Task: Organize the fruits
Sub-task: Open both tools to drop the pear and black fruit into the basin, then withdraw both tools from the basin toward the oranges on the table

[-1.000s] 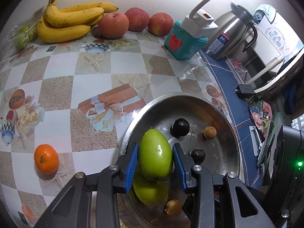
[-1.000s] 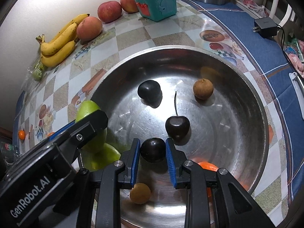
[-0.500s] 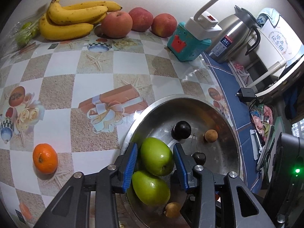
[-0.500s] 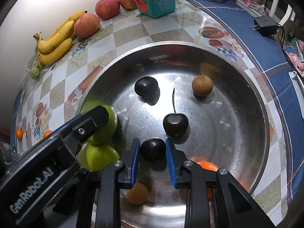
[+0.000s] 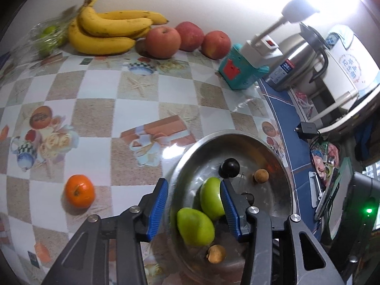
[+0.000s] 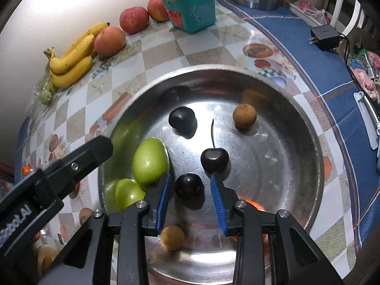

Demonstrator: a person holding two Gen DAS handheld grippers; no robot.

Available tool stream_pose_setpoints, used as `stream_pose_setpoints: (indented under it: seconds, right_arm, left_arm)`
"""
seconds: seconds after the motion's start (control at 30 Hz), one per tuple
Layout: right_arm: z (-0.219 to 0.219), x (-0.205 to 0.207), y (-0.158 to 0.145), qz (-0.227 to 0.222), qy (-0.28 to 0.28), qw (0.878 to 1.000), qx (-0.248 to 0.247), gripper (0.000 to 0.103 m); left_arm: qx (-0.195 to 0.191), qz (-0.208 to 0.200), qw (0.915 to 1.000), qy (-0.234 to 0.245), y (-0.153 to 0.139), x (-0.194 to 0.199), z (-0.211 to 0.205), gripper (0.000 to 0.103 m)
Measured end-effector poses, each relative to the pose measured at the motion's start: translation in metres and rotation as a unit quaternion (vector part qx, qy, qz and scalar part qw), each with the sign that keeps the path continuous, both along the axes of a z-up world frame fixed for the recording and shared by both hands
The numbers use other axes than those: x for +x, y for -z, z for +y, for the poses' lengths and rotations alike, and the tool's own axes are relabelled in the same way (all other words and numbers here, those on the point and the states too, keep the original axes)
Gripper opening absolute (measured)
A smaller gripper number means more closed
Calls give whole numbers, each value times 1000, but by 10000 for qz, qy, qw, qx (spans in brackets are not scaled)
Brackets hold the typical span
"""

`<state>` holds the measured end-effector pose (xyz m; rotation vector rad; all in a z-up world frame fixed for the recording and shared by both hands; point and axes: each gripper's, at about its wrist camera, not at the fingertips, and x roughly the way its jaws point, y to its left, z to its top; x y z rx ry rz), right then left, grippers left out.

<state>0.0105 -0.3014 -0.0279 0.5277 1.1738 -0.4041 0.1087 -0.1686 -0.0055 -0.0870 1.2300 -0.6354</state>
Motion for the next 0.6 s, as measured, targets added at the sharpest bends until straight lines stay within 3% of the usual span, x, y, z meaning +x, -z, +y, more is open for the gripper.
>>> stream_pose_setpoints:
  seconds: [0.13, 0.2, 0.27, 0.43, 0.6]
  right_arm:
    - [1, -1, -9, -143, 1, 9999, -38, 36]
    - [2, -2, -11, -146, -1, 9999, -73, 37]
    - [4, -1, -12, -90, 0, 9999, -137, 45]
    - [9, -1, -14, -90, -79, 9997, -229, 56]
    - [11, 2, -11, -36, -127, 9995, -288, 68]
  left_arm:
    - [294, -162, 9992, -205, -6, -2, 14, 59]
    - [722, -248, 9963, -393, -5, -4, 24, 66]
    - [1092, -266, 9920, -573, 0, -6, 35, 68]
    - [1675, 42, 9817, -904, 24, -3, 60, 85]
    - [1783, 402, 9768, -1118, 42, 2, 75, 99]
